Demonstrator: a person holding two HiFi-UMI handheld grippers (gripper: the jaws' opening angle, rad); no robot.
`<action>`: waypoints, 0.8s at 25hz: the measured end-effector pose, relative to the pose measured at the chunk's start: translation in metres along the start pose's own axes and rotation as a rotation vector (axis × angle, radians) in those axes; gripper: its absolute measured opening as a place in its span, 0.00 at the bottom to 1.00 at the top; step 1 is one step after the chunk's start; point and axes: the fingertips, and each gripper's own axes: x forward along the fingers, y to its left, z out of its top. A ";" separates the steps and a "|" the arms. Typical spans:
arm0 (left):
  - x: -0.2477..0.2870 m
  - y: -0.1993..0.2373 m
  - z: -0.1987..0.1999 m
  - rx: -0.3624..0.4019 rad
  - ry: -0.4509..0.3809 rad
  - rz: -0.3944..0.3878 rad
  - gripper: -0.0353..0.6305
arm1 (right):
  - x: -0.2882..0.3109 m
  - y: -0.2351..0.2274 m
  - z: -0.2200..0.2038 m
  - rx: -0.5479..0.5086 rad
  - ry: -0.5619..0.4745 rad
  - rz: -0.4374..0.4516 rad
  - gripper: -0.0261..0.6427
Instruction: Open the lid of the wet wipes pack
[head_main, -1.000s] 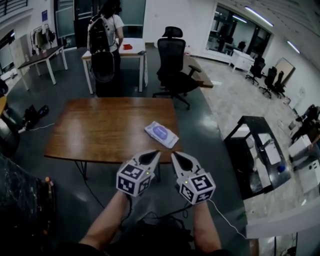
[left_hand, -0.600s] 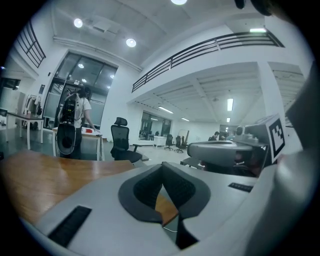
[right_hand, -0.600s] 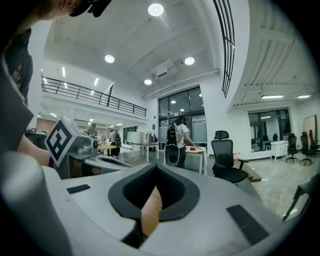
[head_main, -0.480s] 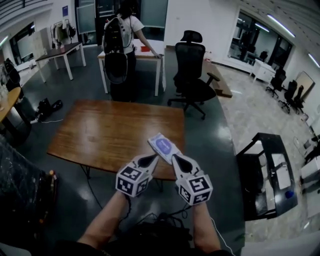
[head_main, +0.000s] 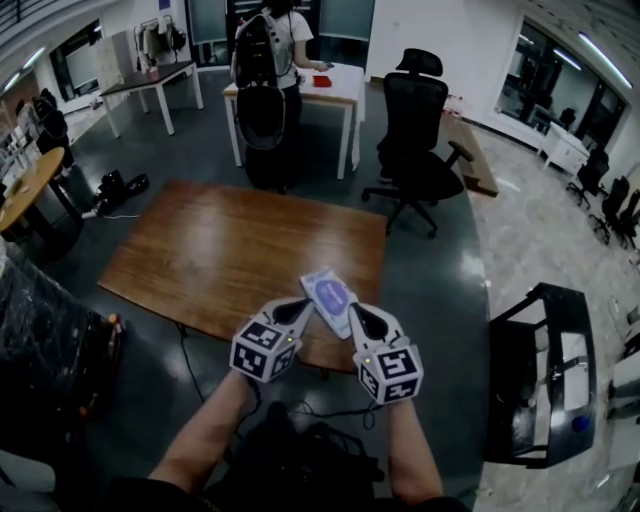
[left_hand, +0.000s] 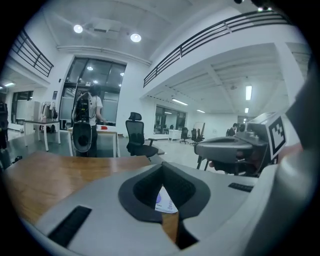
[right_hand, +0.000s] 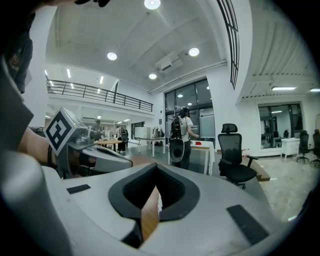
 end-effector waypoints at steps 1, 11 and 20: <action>0.004 0.005 -0.004 -0.004 0.009 0.006 0.06 | 0.004 -0.002 -0.004 -0.001 0.009 0.004 0.06; 0.065 0.073 -0.065 0.004 0.151 0.001 0.06 | 0.065 -0.026 -0.046 -0.021 0.135 -0.049 0.06; 0.119 0.103 -0.114 0.014 0.249 -0.077 0.06 | 0.111 -0.032 -0.106 -0.017 0.291 -0.098 0.10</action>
